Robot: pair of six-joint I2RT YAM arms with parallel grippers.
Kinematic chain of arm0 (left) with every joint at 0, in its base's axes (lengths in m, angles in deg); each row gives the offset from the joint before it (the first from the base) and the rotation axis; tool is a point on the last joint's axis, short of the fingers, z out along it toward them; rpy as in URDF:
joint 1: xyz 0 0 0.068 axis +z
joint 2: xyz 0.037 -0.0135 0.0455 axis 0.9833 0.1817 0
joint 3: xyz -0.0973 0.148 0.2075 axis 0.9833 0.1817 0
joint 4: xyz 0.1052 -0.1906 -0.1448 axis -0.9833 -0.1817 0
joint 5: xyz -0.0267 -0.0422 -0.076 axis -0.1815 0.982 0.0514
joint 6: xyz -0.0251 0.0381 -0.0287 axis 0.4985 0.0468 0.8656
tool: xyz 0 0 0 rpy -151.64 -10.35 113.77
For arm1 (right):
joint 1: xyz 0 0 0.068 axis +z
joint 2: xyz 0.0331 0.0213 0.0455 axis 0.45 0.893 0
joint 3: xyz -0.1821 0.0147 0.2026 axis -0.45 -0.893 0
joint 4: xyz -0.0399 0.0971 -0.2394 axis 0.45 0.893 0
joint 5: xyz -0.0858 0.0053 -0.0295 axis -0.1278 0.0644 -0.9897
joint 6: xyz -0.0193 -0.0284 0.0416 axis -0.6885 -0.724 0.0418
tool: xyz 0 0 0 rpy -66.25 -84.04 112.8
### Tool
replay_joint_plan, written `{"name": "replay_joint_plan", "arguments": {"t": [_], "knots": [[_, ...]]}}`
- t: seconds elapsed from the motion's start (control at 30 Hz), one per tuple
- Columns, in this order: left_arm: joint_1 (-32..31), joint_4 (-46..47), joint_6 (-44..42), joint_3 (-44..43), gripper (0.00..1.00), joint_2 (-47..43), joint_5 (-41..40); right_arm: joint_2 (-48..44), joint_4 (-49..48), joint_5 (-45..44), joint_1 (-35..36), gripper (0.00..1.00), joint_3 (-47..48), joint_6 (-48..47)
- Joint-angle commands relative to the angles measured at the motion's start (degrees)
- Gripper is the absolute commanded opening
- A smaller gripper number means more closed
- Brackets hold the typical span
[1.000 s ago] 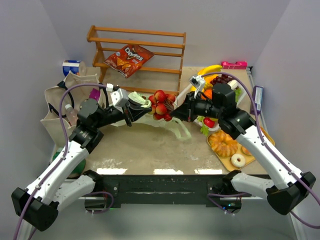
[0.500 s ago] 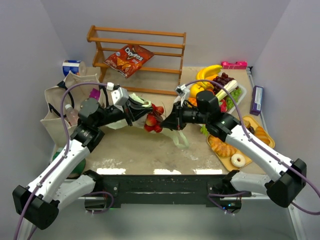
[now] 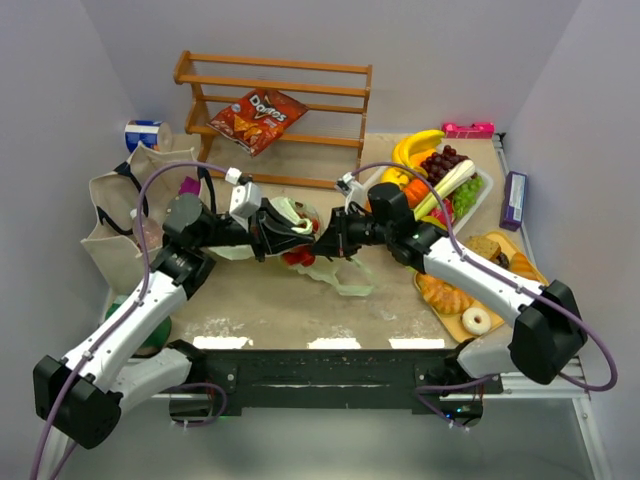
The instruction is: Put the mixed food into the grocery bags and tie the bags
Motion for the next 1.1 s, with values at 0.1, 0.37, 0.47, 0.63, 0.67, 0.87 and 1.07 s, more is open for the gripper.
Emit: {"name": "replay_joint_plan", "arguments": {"t": [0.1,0.37,0.47,0.63,0.67,0.87,1.07], "knots": [[0.24,-11.09,-10.13,-5.36,0.00,-3.44,-0.46,-2.03,-3.92,3.42,-6.67,0.00,1.95,-0.14],[0.24,-15.66,-12.75,-8.34,0.00,-3.44,5.95,-1.33,-3.65,6.41,-12.66,0.00,-0.87,-1.64],[0.24,-17.25,-13.21,-8.35,0.00,-3.97,5.43,-1.42,-3.04,4.31,-12.92,0.00,-1.13,-0.94],[-2.56,-10.57,-8.63,-6.68,0.00,-3.18,0.36,-3.87,-5.05,-5.16,-12.31,0.00,-2.18,3.45],[-4.22,-10.05,-7.50,-6.51,0.00,-2.74,-1.41,-5.53,-6.10,-7.28,-11.09,0.00,-2.88,5.02],[-7.05,7.68,6.45,-3.08,0.00,-0.37,-8.19,-6.53,-10.49,-22.13,-1.61,0.00,-3.85,8.28],[-10.82,18.16,14.29,-6.50,0.00,4.81,-7.84,-1.60,-17.01,-20.83,3.07,0.00,-3.69,10.93]]}}
